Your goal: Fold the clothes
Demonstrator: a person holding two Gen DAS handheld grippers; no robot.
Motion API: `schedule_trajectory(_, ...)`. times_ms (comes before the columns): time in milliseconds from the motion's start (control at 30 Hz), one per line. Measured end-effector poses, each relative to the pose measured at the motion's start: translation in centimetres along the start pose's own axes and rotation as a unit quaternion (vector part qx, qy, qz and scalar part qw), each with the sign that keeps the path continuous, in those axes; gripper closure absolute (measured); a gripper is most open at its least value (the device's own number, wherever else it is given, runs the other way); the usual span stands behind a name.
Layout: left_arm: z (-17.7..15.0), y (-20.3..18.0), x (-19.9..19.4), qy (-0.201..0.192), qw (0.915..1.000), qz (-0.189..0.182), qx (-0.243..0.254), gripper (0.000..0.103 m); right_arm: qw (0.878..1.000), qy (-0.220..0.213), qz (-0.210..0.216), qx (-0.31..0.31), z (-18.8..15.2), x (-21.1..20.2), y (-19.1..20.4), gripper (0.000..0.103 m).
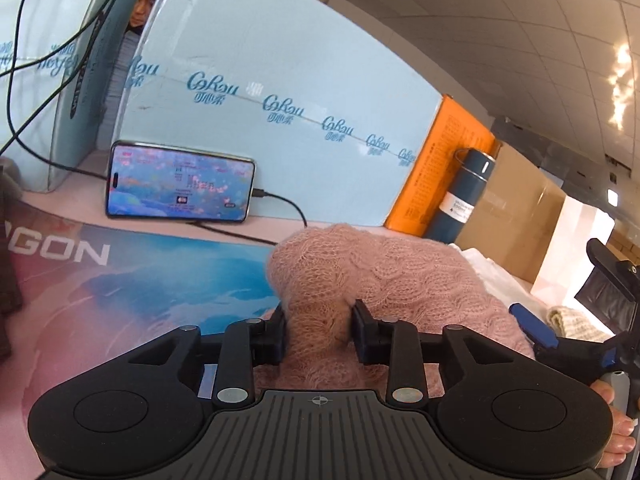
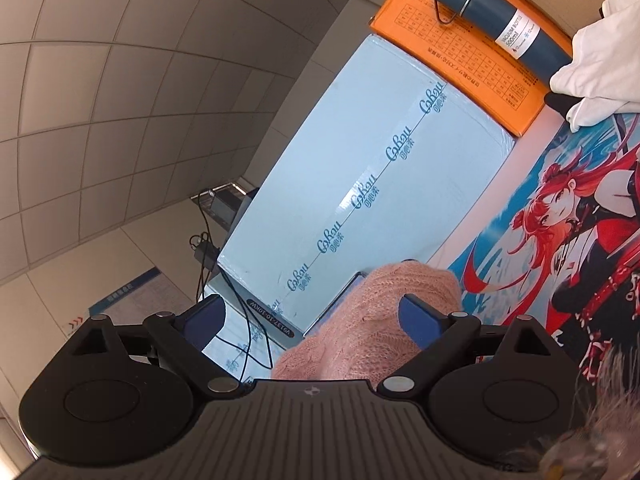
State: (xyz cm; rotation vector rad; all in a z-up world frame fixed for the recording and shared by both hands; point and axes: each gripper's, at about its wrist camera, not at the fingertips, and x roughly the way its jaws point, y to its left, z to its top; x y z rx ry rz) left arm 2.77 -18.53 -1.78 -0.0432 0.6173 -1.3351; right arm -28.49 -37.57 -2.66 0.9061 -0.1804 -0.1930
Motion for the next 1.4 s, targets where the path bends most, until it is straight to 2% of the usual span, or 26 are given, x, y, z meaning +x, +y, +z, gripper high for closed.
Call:
schedule_trajectory(33, 0.0, -0.1, 0.1, 0.002, 1.0000, 0.004, 0.003, 0.065, 1.000, 0.000, 0.006, -0.005, -0.1, 0.0, 0.1, 0.009)
schedule_trajectory(67, -0.1, -0.2, 0.1, -0.001, 0.9999, 0.015, 0.005, 0.058, 1.000, 0.000, 0.012, -0.010, -0.2, 0.0, 0.3, 0.009)
schedule_trajectory(100, -0.1, -0.3, 0.0, -0.003, 0.9996, 0.026, 0.007, 0.041, 1.000, 0.000, 0.017, -0.014, -0.3, 0.0, 0.4, 0.009)
schedule_trajectory(133, -0.1, -0.1, -0.1, -0.006, 0.9994, 0.033, 0.003, 0.035, 1.000, 0.000, 0.023, -0.019, -0.4, 0.0, 0.6, 0.009)
schedule_trajectory(300, -0.2, 0.8, -0.1, 0.001, 0.9986, 0.044, -0.029, 0.015, 0.998, 0.000, 0.052, -0.043, -0.8, -0.1, 1.3, 0.009)
schedule_trajectory(400, -0.3, 0.6, 0.1, 0.009, 0.9989, 0.037, -0.026, 0.013, 0.996, 0.001, 0.067, -0.057, -1.1, -0.1, 1.8, 0.009)
schedule_trajectory(467, -0.4, 0.2, 0.2, 0.015, 0.9993, 0.030, -0.015, 0.011, 0.997, 0.033, 0.020, -0.062, -1.4, 1.2, 1.8, 0.009)
schedule_trajectory(567, -0.6, -0.1, 0.2, 0.019, 0.9994, 0.026, -0.009, 0.010, 0.993, 0.087, -0.043, -0.069, -2.0, 3.2, 1.6, 0.008)
schedule_trajectory(700, -0.8, -0.2, 0.0, 0.023, 0.9992, 0.029, -0.017, 0.008, 0.989, 0.097, -0.079, -0.077, -2.4, 3.8, 1.2, 0.008)
schedule_trajectory(833, -1.1, -1.4, -1.4, 0.002, 0.9995, 0.031, 0.003, 0.004, 0.989, 0.092, -0.091, -0.077, -2.5, 3.7, 0.9, 0.008)
schedule_trajectory(900, -1.2, -1.6, -0.9, 0.013, 0.9988, 0.045, 0.012, 0.003, 0.989, 0.087, -0.089, -0.080, -2.5, 3.6, 1.1, 0.008)
schedule_trajectory(1000, -1.2, -0.3, -0.2, 0.038, 0.9974, 0.055, -0.026, 0.003, 0.994, 0.024, -0.054, -0.088, -2.0, 1.7, 1.9, 0.007)
schedule_trajectory(1033, -1.2, -0.2, -0.1, 0.039, 0.9975, 0.052, -0.027, 0.003, 0.993, 0.001, -0.062, -0.098, -1.9, 1.2, 2.1, 0.003)
schedule_trajectory(1100, -1.2, -0.1, 0.0, 0.040, 0.9977, 0.046, -0.029, 0.003, 0.985, -0.030, -0.128, -0.114, -1.8, 0.9, 2.3, 0.000)
schedule_trajectory(1200, -1.3, 0.0, 0.1, 0.042, 0.9979, 0.037, -0.034, 0.002, 0.974, -0.027, -0.208, -0.089, -1.4, 1.4, 1.4, 0.000)
schedule_trajectory(1300, -1.3, 0.2, 0.0, 0.039, 0.9978, 0.031, -0.044, 0.001, 0.971, 0.003, -0.232, -0.056, -1.1, 2.1, 0.2, 0.000)
schedule_trajectory(1400, -1.3, 0.4, -0.4, 0.024, 0.9972, 0.040, -0.059, 0.001, 0.967, 0.031, -0.245, -0.069, -1.5, 2.9, 0.2, 0.000)
